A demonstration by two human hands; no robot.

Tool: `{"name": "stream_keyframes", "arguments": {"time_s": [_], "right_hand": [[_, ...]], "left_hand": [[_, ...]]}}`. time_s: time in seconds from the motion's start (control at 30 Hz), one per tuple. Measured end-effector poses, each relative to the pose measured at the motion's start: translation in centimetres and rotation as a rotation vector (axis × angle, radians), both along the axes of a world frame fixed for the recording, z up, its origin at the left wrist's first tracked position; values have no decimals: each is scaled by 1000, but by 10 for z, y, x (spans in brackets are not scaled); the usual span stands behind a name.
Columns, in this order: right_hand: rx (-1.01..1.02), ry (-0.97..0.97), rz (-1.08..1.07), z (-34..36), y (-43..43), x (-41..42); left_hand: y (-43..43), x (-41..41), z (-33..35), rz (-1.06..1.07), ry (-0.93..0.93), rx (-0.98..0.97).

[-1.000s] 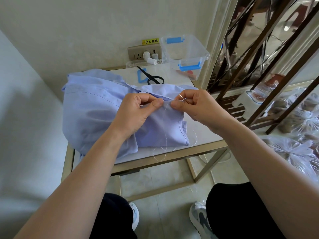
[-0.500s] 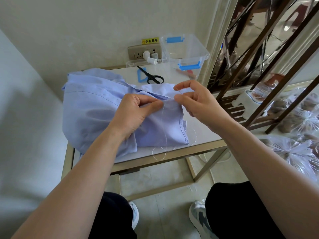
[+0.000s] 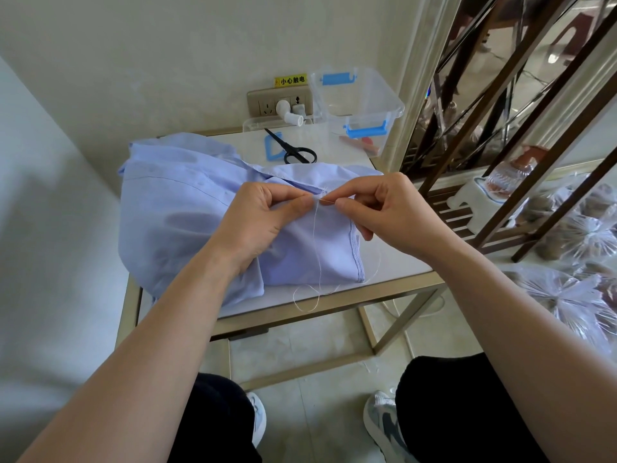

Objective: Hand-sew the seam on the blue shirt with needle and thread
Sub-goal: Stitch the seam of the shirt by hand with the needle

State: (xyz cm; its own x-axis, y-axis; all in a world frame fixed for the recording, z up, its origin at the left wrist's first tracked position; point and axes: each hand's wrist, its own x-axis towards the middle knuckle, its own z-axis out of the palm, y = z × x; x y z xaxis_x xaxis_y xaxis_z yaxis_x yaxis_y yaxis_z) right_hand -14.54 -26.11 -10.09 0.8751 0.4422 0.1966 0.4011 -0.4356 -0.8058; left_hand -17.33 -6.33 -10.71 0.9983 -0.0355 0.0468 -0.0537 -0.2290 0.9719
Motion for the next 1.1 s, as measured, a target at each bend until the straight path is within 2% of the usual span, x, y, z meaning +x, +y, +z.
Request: {"name": "stream_keyframes", "arguments": {"time_s": [0.6, 0.83, 1.1], "right_hand": [[-21, 0, 13, 2, 0, 0], [-66, -13, 29, 4, 0, -4], [-146, 33, 22, 3, 4, -5]], "left_hand": [[4, 4, -5, -5, -16, 46], [4, 2, -4, -34, -62, 123], [5, 4, -7, -62, -140, 334]]}}
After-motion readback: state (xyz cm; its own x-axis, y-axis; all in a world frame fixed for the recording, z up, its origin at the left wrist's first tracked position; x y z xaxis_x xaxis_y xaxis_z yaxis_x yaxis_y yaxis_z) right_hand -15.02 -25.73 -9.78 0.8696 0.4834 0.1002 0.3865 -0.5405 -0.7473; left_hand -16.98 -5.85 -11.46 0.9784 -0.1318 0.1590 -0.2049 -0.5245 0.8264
